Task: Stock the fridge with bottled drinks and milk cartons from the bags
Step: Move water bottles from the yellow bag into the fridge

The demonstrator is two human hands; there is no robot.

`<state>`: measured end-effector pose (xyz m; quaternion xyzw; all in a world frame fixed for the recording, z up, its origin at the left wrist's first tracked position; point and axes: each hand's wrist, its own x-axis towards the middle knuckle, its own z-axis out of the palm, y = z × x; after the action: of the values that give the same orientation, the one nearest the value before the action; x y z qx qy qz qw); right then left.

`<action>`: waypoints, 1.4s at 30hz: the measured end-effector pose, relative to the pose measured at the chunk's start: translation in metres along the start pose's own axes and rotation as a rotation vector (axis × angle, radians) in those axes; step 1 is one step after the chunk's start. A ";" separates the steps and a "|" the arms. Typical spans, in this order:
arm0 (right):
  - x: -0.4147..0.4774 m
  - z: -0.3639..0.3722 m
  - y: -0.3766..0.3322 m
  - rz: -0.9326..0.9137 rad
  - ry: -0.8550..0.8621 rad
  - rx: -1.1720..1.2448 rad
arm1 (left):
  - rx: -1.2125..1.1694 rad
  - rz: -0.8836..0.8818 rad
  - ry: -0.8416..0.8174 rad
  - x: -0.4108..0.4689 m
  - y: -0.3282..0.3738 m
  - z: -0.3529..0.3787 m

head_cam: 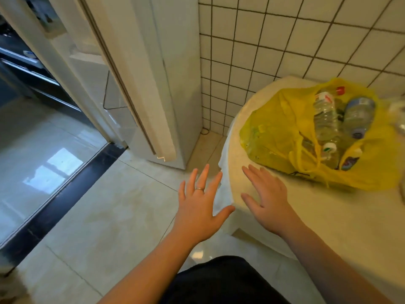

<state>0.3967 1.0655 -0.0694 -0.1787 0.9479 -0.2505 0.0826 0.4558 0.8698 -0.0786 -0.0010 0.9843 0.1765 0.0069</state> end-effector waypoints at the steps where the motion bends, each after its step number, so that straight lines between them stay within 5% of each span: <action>1: -0.007 -0.002 0.007 0.033 0.036 -0.040 | 0.006 0.031 -0.013 0.004 0.005 0.003; 11: -0.062 -0.034 0.066 0.331 0.337 -0.166 | -0.053 0.356 -0.164 0.070 0.073 0.036; 23: -0.027 -0.086 0.131 0.483 0.473 -0.134 | -0.115 0.621 -0.022 0.190 0.150 0.053; 32: 0.022 -0.113 0.159 0.373 0.478 -0.147 | 0.087 0.484 -0.074 0.215 0.189 0.049; 38: 0.051 -0.139 0.182 0.188 0.448 -0.169 | -0.018 0.278 -0.270 0.217 0.205 0.052; 42: 0.067 -0.154 0.196 0.091 0.397 -0.181 | -0.213 0.140 -0.244 0.216 0.209 0.059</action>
<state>0.2385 1.2677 -0.0403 -0.0897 0.9712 -0.1906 -0.1109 0.2401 1.0862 -0.0642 0.0883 0.9496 0.2786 0.1138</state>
